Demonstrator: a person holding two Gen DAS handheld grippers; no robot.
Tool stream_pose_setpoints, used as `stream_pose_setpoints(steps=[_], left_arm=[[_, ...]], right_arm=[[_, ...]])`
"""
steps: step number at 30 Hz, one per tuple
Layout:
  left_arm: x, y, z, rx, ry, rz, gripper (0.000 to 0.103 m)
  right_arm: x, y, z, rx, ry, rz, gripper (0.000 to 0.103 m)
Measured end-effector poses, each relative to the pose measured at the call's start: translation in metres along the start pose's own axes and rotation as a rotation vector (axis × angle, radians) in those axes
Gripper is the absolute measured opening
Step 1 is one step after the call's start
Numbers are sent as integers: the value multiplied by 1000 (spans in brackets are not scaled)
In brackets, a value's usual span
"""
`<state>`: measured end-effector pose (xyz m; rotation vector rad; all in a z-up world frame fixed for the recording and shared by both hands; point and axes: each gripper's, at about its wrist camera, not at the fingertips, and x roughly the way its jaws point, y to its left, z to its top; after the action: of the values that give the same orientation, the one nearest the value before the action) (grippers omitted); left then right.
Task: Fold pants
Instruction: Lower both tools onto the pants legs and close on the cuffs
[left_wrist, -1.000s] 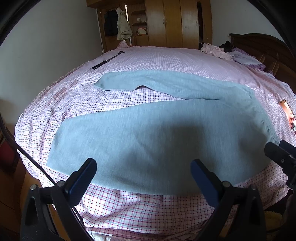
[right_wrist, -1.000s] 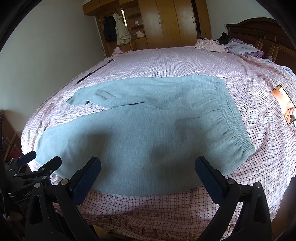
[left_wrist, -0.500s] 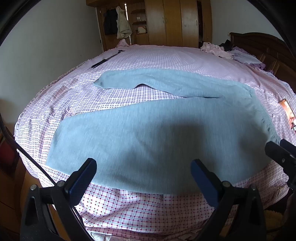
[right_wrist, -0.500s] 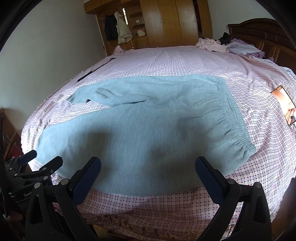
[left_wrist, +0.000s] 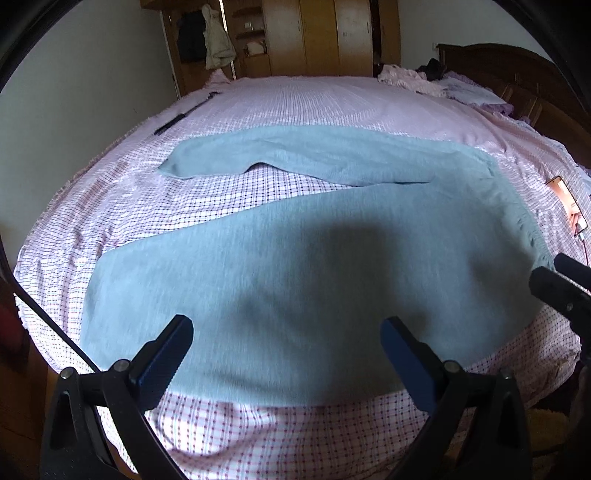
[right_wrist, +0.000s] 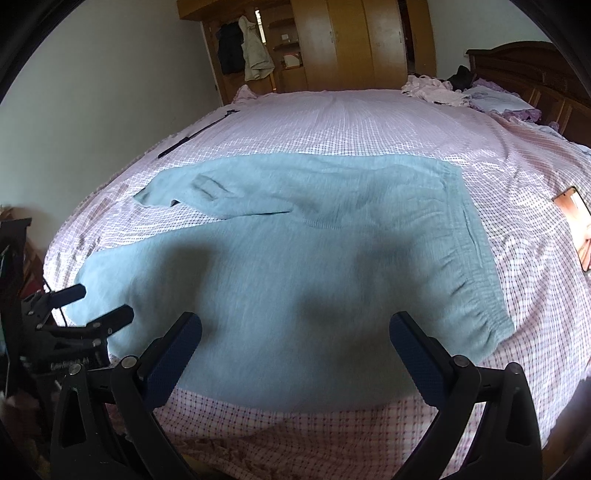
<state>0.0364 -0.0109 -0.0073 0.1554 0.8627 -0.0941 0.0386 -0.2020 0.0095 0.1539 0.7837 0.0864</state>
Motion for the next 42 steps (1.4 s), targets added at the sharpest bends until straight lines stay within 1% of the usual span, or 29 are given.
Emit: stream_pose_setpoints(steps=[3, 6, 9, 14, 16, 21, 27, 32, 36, 38, 42], left_arm=[[9, 4, 12, -2, 18, 3, 103], [14, 8, 26, 0, 18, 4, 103], [20, 10, 43, 3, 21, -8, 103], [30, 10, 74, 19, 27, -27, 103], [35, 7, 89, 29, 30, -40, 103], [53, -4, 124, 35, 63, -117, 103], [78, -26, 169, 97, 74, -140, 103], [113, -44, 201, 160, 105, -163, 103], [146, -54, 225, 184, 127, -158, 103], [170, -57, 238, 188, 151, -148, 103], [210, -55, 261, 210, 202, -164, 103]], right_arm=[[6, -7, 10, -6, 17, 5, 98], [11, -13, 22, -26, 20, -5, 98], [16, -22, 36, -45, 25, -15, 98], [29, -46, 63, -39, 46, -37, 98], [35, -56, 75, -33, 55, -46, 98], [50, -81, 104, -19, 70, -68, 98], [75, -107, 136, -21, 88, -86, 98], [106, -118, 157, -51, 132, -80, 98], [134, -121, 171, -82, 170, -79, 98], [147, -122, 177, -100, 179, -73, 98], [174, -125, 188, -162, 210, -66, 98]])
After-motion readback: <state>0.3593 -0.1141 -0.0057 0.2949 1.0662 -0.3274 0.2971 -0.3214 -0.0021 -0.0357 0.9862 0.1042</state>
